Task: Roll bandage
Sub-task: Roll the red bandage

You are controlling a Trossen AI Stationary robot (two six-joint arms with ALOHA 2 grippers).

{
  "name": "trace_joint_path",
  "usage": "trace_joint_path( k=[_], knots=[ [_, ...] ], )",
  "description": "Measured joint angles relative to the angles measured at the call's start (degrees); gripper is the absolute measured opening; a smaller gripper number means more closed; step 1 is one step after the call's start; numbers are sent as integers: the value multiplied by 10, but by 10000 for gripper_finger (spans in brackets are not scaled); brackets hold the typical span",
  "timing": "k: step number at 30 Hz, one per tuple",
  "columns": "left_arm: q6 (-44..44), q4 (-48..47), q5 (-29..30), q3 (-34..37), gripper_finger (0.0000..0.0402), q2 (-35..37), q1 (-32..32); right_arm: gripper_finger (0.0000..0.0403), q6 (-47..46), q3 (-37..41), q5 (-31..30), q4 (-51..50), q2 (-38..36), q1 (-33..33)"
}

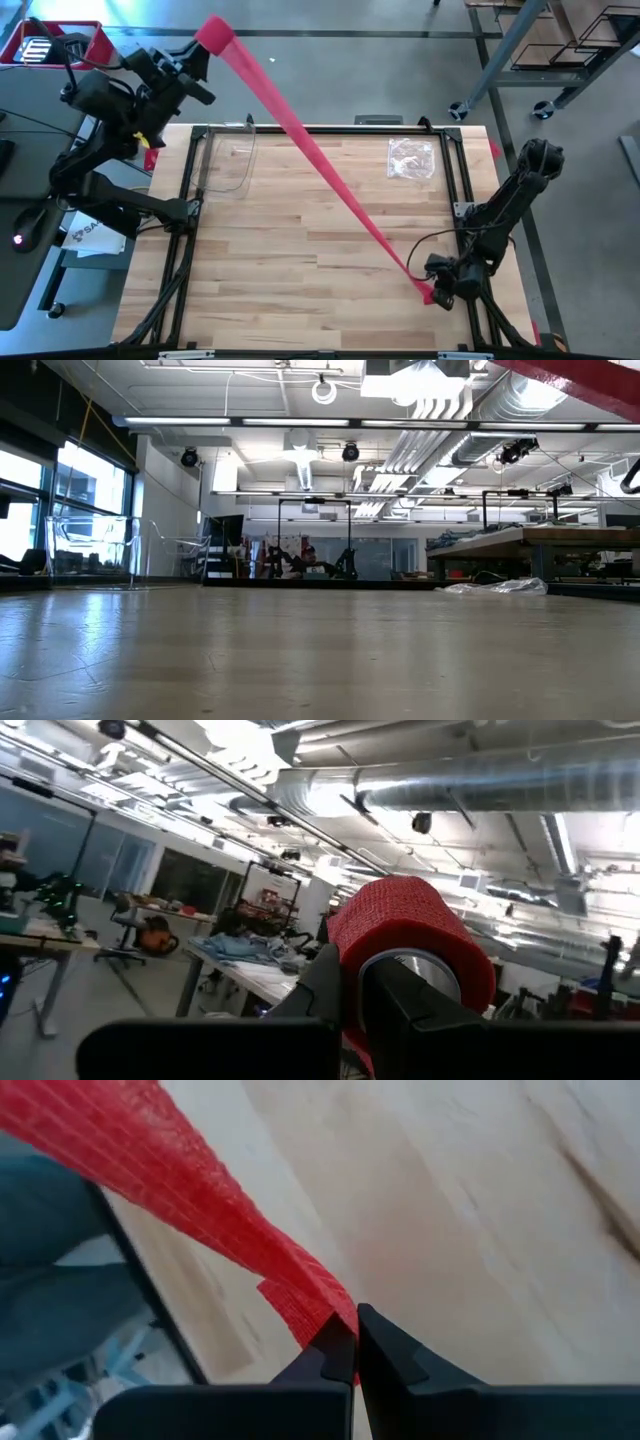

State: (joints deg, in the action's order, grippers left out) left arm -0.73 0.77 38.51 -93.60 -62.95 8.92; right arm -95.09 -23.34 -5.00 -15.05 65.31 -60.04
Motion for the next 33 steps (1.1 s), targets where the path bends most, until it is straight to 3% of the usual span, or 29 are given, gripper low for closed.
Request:
trace_joint_path(
  k=[4, 7, 12, 16, 20, 24, 27, 29, 33],
  knots=[
    [0, -27, -57, -1, 14, -6, -5, 0, 27, -44, -37, -13, 0, 5],
    [0, -73, -59, -1, 14, -11, -5, 0, 29, -94, -91, -59, 0, 14],
    [18, -240, -45, -1, 14, -23, 7, 0, 76, -215, -202, -150, -1, 37],
    [64, -367, -34, -1, 14, -47, 18, 0, 189, -361, -262, -242, -1, 70],
    [80, -423, -35, -1, 14, -78, 24, 0, 348, -530, -320, -318, -1, 109],
    [78, -446, -30, 0, 14, -109, 28, 0, 533, -687, -393, -307, -1, 129],
    [78, -444, -31, 0, 14, -130, 28, 0, 705, -788, -430, -226, 7, 128],
    [89, -431, -37, 0, 14, -145, 28, 0, 855, -850, -433, -119, 21, 126],
    [96, -388, -87, 0, 14, -185, 16, 0, 1179, -959, -374, 72, 68, 124]
  ],
)
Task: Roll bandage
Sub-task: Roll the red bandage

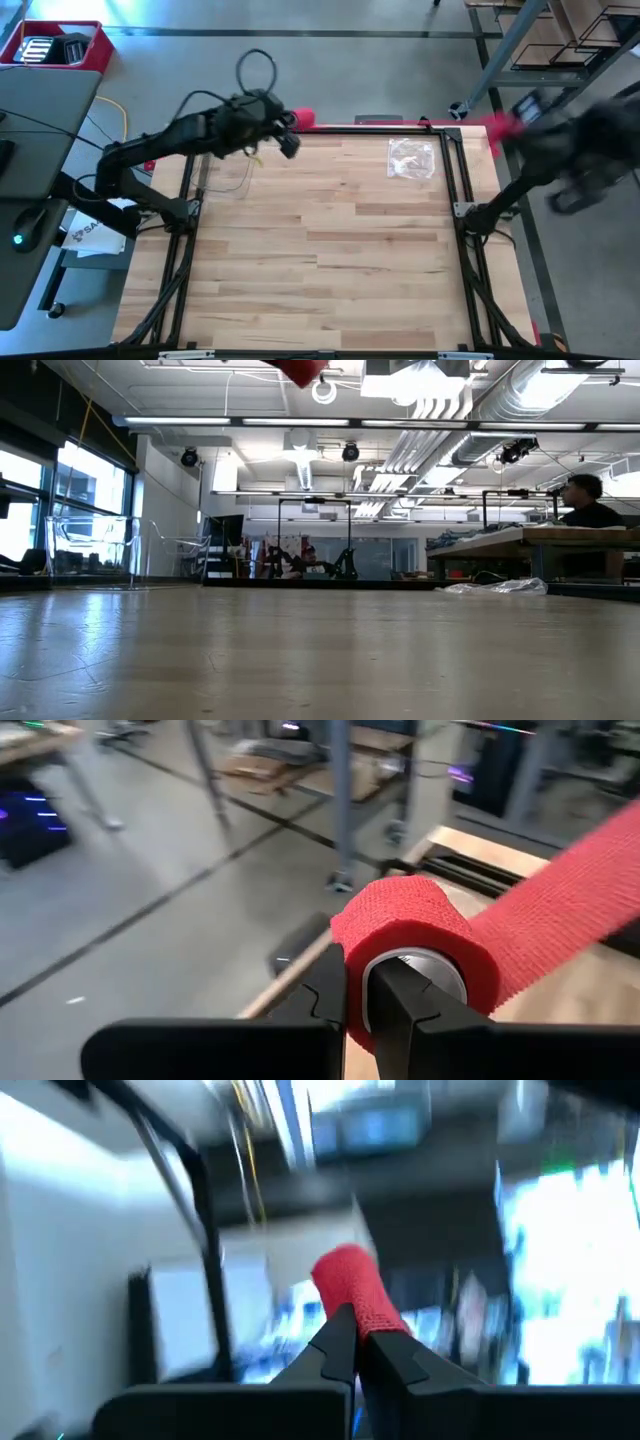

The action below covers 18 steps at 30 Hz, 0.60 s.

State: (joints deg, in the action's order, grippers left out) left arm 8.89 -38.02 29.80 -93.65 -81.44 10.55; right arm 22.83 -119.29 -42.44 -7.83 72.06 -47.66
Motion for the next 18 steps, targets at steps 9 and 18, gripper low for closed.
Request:
trace_joint_path(
  k=[9, 18],
  knots=[
    [-9, 49, -152, 1, 14, -91, -36, 0, 284, -141, -14, 91, 53, 1],
    [9, 128, -366, 1, 14, -159, -83, 0, 392, -153, -80, 166, 38, 1]
  ],
)
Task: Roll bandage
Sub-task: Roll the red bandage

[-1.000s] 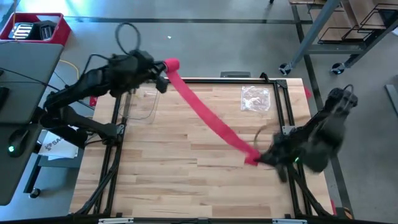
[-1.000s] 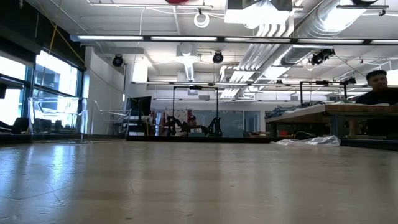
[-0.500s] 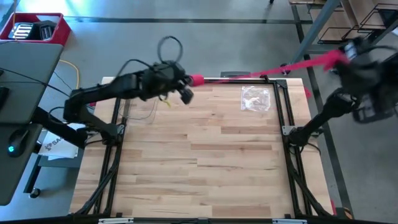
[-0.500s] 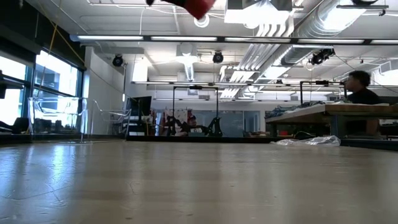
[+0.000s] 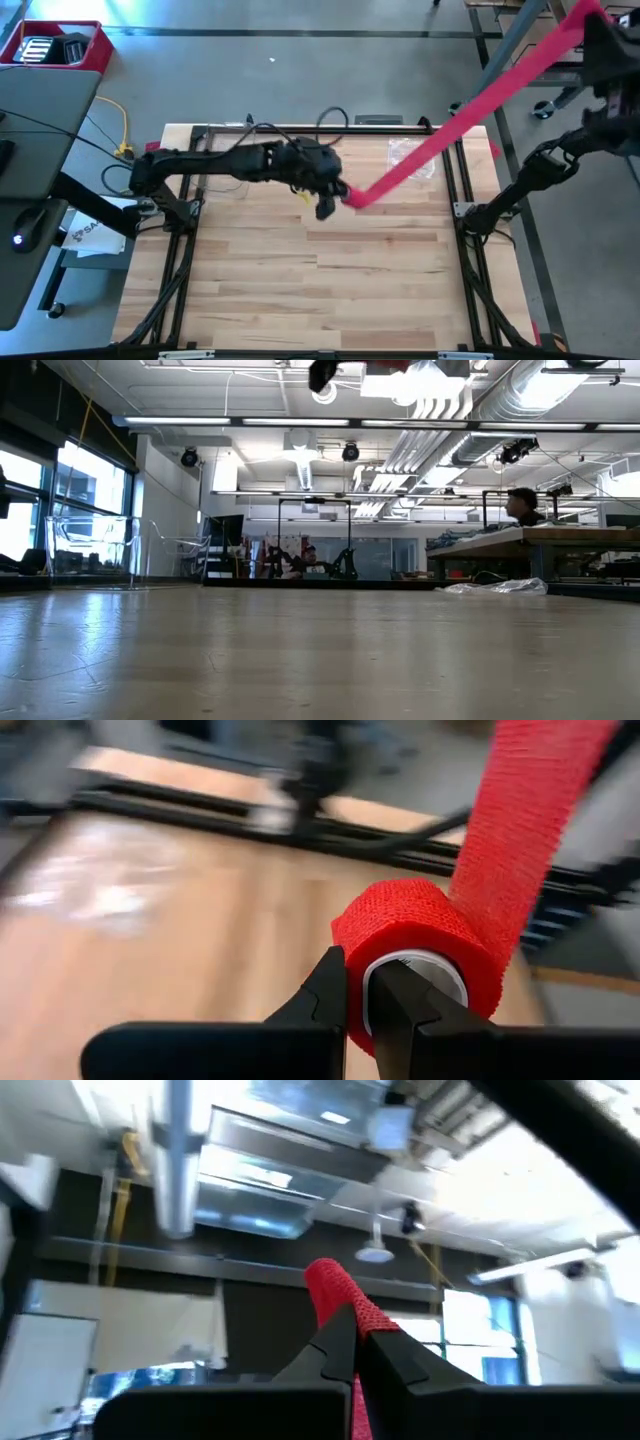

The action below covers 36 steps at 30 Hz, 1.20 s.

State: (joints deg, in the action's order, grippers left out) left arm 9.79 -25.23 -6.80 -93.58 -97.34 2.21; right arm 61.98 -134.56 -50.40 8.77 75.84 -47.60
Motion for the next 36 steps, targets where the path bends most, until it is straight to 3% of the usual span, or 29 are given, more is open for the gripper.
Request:
trace_joint_path(
  k=[4, 7, 16, 25, 27, 29, 31, 36],
  knots=[
    [35, 65, -127, 0, 14, -15, -16, 0, 36, 0, -73, 19, -12, 1],
    [63, 129, -173, 0, 14, -17, -25, 0, 40, 0, -125, 27, -21, 13],
    [150, 279, -223, 0, 14, -17, -42, 0, 43, 0, -273, 11, -29, 54],
    [182, 347, -242, 0, 14, -16, -57, 0, -65, 1, -275, -138, -24, 57],
    [180, 327, -226, 0, 14, -16, -57, 0, -93, 0, -221, -187, -22, 50],
    [188, 288, -170, 0, 14, -9, -52, 0, -121, -1, -129, -255, -14, 35],
    [180, 238, -93, 0, 14, 6, -40, 0, -178, 0, -56, -321, -1, 19],
    [126, 101, 142, 0, 14, 74, 0, 0, -429, 2, 41, -518, 41, 11]
  ],
)
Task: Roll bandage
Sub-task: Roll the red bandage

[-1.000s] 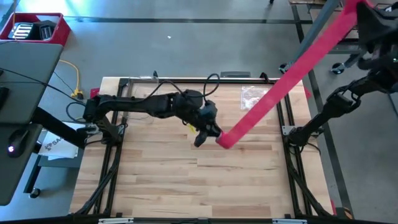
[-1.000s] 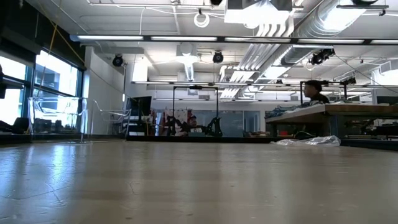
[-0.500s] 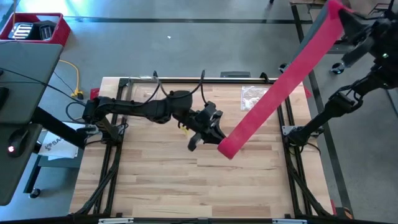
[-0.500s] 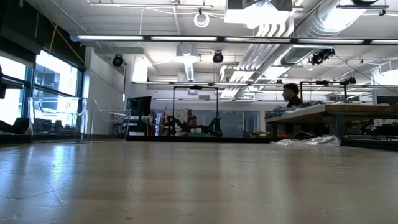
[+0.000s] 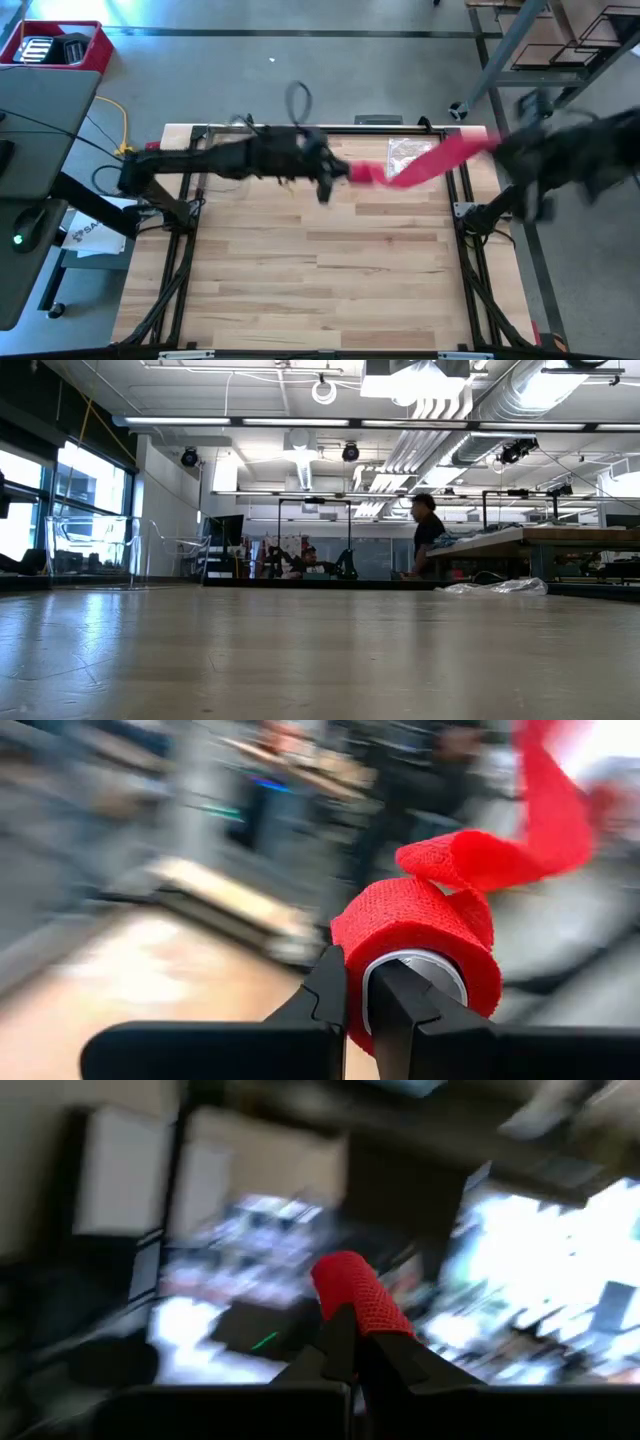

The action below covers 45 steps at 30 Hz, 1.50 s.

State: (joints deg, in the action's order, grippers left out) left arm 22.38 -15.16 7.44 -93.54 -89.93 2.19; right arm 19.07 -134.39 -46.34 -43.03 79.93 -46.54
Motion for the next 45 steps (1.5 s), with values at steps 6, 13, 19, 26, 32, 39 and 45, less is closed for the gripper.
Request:
trace_joint_path(
  k=[6, 13, 19, 26, 32, 39, 45],
  knots=[
    [-108, -58, 184, 0, 14, 96, 46, 0, -430, 23, 133, -278, 46, 4],
    [-184, -37, 205, -1, 14, 184, 81, 0, -729, 244, 313, -459, 64, 4],
    [-212, -57, 275, -1, 14, 241, 79, 0, -752, 539, 571, -186, 25, -1],
    [-192, -61, 264, -1, 14, 278, 63, 0, -878, 744, 628, 90, 22, -9],
    [-145, -29, 141, 0, 14, 282, 25, 0, -891, 808, 555, 150, 22, -8],
    [-112, 98, -31, 0, 14, 240, -44, 25, -843, 813, 551, 124, 4, 14],
    [-180, 213, -91, 0, 14, 189, -99, 111, -817, 813, 566, 115, -70, 62]
  ],
)
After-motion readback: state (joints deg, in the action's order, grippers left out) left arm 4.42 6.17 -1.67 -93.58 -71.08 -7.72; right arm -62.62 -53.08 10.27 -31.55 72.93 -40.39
